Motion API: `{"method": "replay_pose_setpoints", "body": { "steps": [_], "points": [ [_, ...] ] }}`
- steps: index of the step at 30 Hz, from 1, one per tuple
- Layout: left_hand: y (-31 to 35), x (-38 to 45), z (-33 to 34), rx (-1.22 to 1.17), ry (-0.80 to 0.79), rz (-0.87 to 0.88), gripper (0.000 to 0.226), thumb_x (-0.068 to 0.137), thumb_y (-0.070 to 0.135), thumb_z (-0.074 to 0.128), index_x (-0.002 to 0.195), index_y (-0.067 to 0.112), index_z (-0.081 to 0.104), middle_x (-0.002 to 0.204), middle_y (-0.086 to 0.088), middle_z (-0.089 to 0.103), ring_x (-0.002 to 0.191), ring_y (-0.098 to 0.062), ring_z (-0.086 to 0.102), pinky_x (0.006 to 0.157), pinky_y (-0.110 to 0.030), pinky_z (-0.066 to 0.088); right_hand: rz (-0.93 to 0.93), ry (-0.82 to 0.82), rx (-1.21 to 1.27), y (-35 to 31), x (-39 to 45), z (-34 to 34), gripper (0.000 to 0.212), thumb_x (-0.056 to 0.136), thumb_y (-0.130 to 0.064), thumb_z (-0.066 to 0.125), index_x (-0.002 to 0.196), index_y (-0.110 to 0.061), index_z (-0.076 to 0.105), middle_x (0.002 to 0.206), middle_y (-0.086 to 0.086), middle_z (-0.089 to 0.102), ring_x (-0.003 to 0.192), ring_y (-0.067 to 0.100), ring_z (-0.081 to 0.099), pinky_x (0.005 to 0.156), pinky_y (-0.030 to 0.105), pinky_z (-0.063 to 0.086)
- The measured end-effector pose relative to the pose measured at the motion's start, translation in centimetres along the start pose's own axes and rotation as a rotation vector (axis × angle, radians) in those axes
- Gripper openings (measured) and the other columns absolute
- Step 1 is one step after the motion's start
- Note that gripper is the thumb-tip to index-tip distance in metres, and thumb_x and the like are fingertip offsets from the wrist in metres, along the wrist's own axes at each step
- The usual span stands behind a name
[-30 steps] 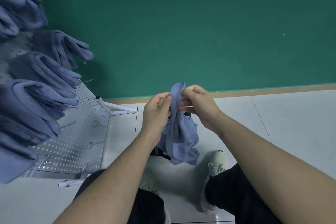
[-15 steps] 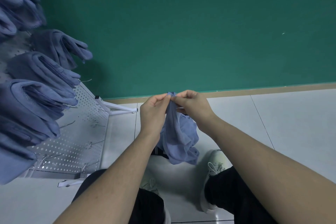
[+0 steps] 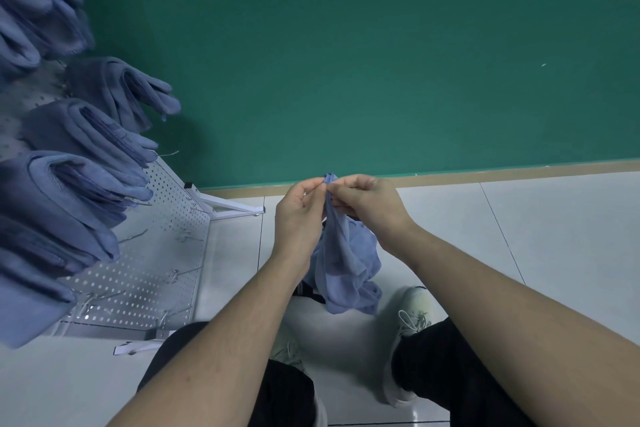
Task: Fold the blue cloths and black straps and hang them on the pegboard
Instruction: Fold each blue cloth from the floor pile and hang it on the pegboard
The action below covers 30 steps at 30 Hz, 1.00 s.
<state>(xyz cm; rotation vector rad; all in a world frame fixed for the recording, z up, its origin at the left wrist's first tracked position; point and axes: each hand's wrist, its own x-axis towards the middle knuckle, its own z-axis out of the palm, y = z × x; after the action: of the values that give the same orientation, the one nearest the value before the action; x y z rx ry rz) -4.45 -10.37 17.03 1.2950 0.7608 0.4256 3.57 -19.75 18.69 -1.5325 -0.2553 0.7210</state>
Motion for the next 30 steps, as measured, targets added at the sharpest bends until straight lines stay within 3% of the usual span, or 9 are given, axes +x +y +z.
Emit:
{"method": "replay_pose_setpoints", "body": {
  "steps": [4,7,9,14,17,19,22,25,30],
  "points": [
    [0.2,0.0,-0.1,-0.055,0.017,-0.018,0.011,0.099,0.022,0.062,0.103,0.017,0.071,0.102,-0.007,0.077,0.102,-0.026,0.073,0.098,-0.044,0.056,-0.004,-0.038,-0.012,0.0,-0.1,0.1,0.011,0.096,-0.015,0.067,0.093,-0.012,0.077,0.079,-0.001,0.073,0.075,0.008,0.066,0.081,0.023,0.057],
    [0.7,0.1,-0.5,-0.101,0.004,-0.016,0.017,0.094,0.024,0.070,0.108,0.015,0.069,0.103,-0.007,0.077,0.098,-0.021,0.074,0.092,-0.034,0.057,-0.002,-0.153,-0.072,0.0,-0.4,-0.2,0.025,0.103,-0.012,0.053,0.116,-0.011,0.073,0.089,-0.002,0.074,0.085,0.007,0.068,0.083,0.022,0.056],
    [0.7,0.3,-0.8,-0.086,-0.015,-0.015,0.018,0.092,0.021,0.072,0.109,0.016,0.067,0.103,-0.006,0.078,0.094,-0.018,0.074,0.087,-0.030,0.056,0.015,-0.242,-0.092,-0.3,-0.7,-0.6,0.033,0.103,-0.008,0.046,0.120,-0.016,0.072,0.092,-0.003,0.075,0.094,0.008,0.070,0.082,0.021,0.055],
    [0.8,0.4,-1.2,-0.062,-0.063,-0.005,0.008,0.098,0.011,0.063,0.100,0.015,0.069,0.103,-0.005,0.077,0.094,-0.014,0.072,0.084,-0.026,0.057,0.064,-0.376,-0.075,-1.1,-0.8,-1.8,0.037,0.101,-0.003,0.044,0.117,-0.020,0.072,0.110,-0.004,0.076,0.110,0.011,0.069,0.093,0.029,0.057],
    [0.8,0.6,-1.1,0.034,-0.068,0.028,0.011,0.101,0.015,0.059,0.097,0.018,0.069,0.097,-0.001,0.077,0.086,-0.012,0.068,0.089,-0.037,0.056,0.083,-0.296,0.015,-1.4,-0.4,-2.3,0.022,0.101,-0.005,0.050,0.113,-0.013,0.066,0.102,0.008,0.077,0.090,0.020,0.072,0.084,0.032,0.058],
    [0.7,0.8,-1.1,0.126,-0.067,0.065,0.012,0.101,0.020,0.058,0.096,0.023,0.068,0.090,0.003,0.074,0.084,-0.011,0.065,0.092,-0.041,0.055,-0.046,-0.148,-0.067,-1.1,0.3,-2.7,0.016,0.097,-0.004,0.060,0.102,-0.019,0.057,0.087,0.005,0.071,0.074,0.021,0.061,0.074,0.030,0.051],
    [1.0,0.8,-1.1,0.201,-0.104,0.126,0.015,0.104,0.022,0.053,0.096,0.026,0.064,0.089,0.011,0.070,0.082,-0.002,0.062,0.086,-0.029,0.053,-0.395,-0.100,-0.514,-0.5,1.4,-3.4,0.032,0.086,-0.012,0.076,0.096,-0.035,0.055,0.094,-0.011,0.057,0.083,0.012,0.046,0.077,0.017,0.037],
    [1.3,0.3,-1.0,0.268,-0.127,0.180,0.018,0.106,0.021,0.046,0.095,0.028,0.059,0.088,0.015,0.063,0.075,0.009,0.055,0.074,-0.013,0.044,-0.475,-0.191,-0.634,-0.3,1.5,-3.5,0.034,0.083,-0.018,0.080,0.093,-0.039,0.055,0.098,-0.020,0.055,0.097,0.004,0.044,0.081,0.009,0.032],
    [1.4,0.1,-0.9,0.276,-0.140,0.189,0.018,0.107,0.023,0.043,0.096,0.028,0.056,0.086,0.013,0.058,0.071,0.008,0.050,0.070,-0.012,0.041,-0.502,-0.143,-0.645,-0.2,2.0,-3.8,0.031,0.082,-0.029,0.081,0.084,-0.039,0.052,0.082,-0.017,0.058,0.086,0.011,0.046,0.082,0.028,0.042]
  ]
}}
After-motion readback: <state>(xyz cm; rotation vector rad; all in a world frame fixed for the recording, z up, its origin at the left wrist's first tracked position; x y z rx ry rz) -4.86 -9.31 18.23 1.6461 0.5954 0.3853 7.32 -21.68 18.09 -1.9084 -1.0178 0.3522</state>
